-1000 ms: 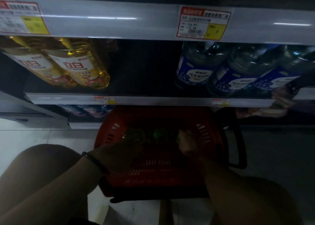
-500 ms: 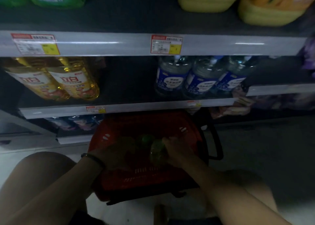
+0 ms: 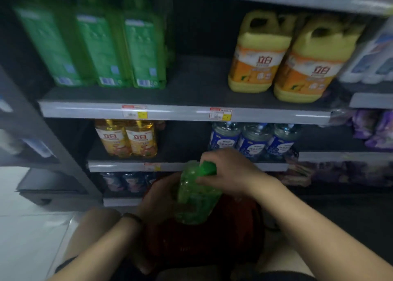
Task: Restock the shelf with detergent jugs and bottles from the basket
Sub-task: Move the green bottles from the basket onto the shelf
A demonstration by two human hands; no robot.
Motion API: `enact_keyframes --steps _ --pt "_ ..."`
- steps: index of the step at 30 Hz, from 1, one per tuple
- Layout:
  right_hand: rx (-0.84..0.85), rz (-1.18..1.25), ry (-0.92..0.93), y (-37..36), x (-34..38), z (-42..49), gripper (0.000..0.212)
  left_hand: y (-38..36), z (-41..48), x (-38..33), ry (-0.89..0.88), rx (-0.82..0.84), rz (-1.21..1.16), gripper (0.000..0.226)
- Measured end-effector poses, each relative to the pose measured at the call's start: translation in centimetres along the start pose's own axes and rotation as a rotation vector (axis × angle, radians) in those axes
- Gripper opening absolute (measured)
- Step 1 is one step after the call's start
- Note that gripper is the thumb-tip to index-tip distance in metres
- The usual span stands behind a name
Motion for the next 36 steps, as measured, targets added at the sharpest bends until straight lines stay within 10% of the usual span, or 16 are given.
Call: enact_keyframes --steps 12,16,22,28,36 --pt "-0.4 0.514 0.007 11.0 3.5 -0.1 0.056 12.4 -1.2 -10.1 -0.071 -0.232 -0.146 0.048" --pt "-0.227 0.678 -0.035 6.0 1.0 0.5 0.09 15.5 -0.1 -12.2 -0.063 -0.304 -0.248 0.037" --pt "-0.26 0.874 -0.014 6.2 1.7 3.9 0.064 18.8 4.4 -14.7 -0.043 -0.284 -0.31 0.032" --pt "-0.38 0.926 -0.038 11.4 0.5 8.8 0.05 22.3 9.1 -13.9 0.003 -0.331 -0.298 0.108" --pt "-0.491 0.884 -0.018 16.1 -1.7 16.0 0.06 23.5 12.2 -12.7 -0.062 -0.354 -0.094 0.071"
Point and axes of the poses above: each hand's wrist, its own z-axis towards the middle knuckle, its own y-axis out of the back of the hand, x = y × z, the point moved 9 cm from there along z, towards the middle knuckle, and after that the axes turned 9 degrees about z, right-handed, at the moved point
